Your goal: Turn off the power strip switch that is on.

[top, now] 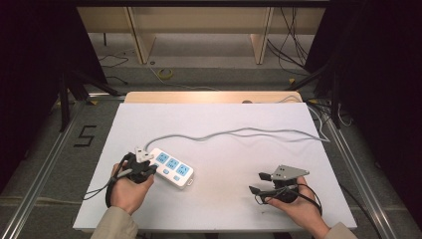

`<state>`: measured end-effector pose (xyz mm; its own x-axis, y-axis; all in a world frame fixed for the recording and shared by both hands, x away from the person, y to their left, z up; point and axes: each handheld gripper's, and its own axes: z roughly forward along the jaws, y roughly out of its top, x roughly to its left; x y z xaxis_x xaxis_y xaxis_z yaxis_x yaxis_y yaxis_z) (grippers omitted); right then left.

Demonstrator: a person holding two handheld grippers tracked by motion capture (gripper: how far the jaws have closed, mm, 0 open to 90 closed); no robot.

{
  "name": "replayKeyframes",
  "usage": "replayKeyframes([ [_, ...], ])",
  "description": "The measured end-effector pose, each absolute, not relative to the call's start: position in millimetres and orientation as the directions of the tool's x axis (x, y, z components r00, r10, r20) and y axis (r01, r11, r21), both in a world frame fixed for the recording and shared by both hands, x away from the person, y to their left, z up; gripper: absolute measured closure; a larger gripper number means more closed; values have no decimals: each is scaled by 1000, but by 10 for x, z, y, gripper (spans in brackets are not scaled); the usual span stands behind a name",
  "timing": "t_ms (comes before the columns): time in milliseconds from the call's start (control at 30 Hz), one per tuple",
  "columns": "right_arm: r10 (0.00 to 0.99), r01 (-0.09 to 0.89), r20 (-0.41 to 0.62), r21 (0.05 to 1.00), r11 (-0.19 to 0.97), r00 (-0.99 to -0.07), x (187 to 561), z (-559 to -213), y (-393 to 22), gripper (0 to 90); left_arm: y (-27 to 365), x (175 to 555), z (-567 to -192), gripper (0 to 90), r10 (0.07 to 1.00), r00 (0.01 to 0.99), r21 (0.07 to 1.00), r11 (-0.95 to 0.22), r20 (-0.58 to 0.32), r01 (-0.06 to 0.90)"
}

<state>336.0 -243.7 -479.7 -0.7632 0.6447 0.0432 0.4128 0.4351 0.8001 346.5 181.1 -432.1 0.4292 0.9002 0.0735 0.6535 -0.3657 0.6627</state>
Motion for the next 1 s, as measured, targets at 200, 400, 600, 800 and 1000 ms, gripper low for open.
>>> replayKeyframes([
  [200,645,413,42,799,437,-763,3359,-4798,-2438,388,1783,3481,-4315,897,899,431,657,-371,77,656],
  [400,645,411,42,801,435,-763,3357,-4796,-2436,388,1752,3494,-4320,897,899,431,656,-370,76,657],
  [600,645,411,41,801,435,-763,3356,-4795,-2436,388,1727,3505,-4320,897,895,440,649,-379,75,660],
  [800,644,411,41,801,436,-764,3354,-4795,-2436,388,1699,3517,-4316,897,890,450,639,-392,79,662],
  [1000,645,413,43,801,434,-763,3351,-4793,-2433,388,1651,3528,-4317,897,885,458,635,-399,79,662],
])
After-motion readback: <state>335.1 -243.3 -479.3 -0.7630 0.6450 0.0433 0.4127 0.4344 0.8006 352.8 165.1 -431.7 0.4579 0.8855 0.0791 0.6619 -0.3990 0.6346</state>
